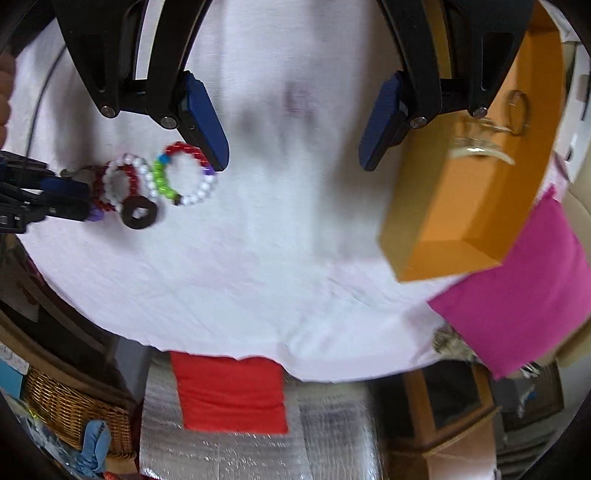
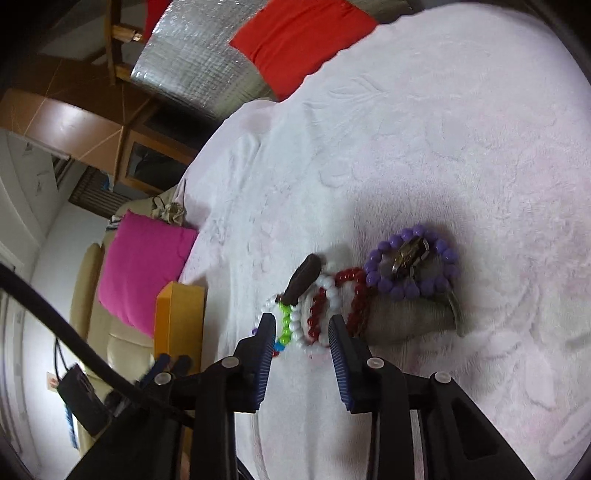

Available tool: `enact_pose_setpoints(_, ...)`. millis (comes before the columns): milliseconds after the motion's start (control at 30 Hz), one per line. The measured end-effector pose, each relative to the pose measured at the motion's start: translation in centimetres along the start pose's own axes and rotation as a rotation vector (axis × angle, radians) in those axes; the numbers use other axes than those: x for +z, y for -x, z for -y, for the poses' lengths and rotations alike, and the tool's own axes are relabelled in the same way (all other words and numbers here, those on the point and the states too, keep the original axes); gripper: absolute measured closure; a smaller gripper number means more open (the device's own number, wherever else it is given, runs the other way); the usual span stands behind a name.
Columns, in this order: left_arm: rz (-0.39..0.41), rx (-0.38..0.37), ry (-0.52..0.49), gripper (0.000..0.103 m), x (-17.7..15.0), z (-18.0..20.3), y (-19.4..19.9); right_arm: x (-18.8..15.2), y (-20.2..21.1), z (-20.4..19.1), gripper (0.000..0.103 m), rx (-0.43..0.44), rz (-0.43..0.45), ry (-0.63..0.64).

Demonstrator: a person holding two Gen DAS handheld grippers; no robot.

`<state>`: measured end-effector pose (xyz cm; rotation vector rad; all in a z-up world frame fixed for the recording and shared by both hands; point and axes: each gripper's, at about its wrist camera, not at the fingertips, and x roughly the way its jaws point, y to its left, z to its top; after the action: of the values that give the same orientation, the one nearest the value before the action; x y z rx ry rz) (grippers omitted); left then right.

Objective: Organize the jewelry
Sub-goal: 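Grasp the white bead bracelet with the right gripper while the left grasps the multicolor bracelet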

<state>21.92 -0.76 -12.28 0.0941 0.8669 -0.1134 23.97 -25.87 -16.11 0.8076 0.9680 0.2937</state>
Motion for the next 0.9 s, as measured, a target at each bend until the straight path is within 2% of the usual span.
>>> enact_pose_setpoints(167,-0.075,-0.007,0.015,0.03,-0.2,0.4,-1.9,1.1,-2.5,0.1,0.075,-0.058,-0.022,0.002)
enact_pose_setpoints(233,-0.086,-0.009,0.021,0.03,-0.2,0.2,-2.1,1.2,-3.1,0.6,0.083,-0.095,-0.033,-0.004)
enact_pose_setpoints(300,-0.096,-0.004,0.021,0.03,-0.2,0.1,-2.5,1.4,-3.5,0.4,0.087,-0.117,-0.034,0.014)
enact_pose_setpoints(367,-0.1,-0.004,0.02,0.03,-0.2,0.1,-2.7,1.5,-4.0,-0.1,0.088,-0.15,-0.036,0.048)
enact_pose_setpoints(433,-0.099,-0.008,0.01,0.03,-0.2,0.3,-2.9,1.3,-5.2,-0.1,0.088,-0.181,-0.074,0.065)
enact_pose_setpoints(533,-0.102,-0.007,-0.015,0.03,-0.2,0.7,-3.1,1.2,-5.3,-0.9,0.092,-0.198,-0.055,0.104)
enact_pose_setpoints(667,-0.101,-0.015,-0.049,0.03,-0.4,1.5,-3.1,1.0,-4.2,-1.6,0.093,-0.147,-0.021,0.113)
enact_pose_setpoints(767,-0.098,-0.038,-0.088,0.03,-0.4,2.5,-3.2,0.9,-2.4,-2.6,0.093,-0.071,0.029,0.146)
enact_pose_setpoints(900,-0.105,-0.047,-0.142,0.03,-0.4,4.1,-3.9,1.1,-0.2,-2.1,0.093,-0.012,0.062,0.118)
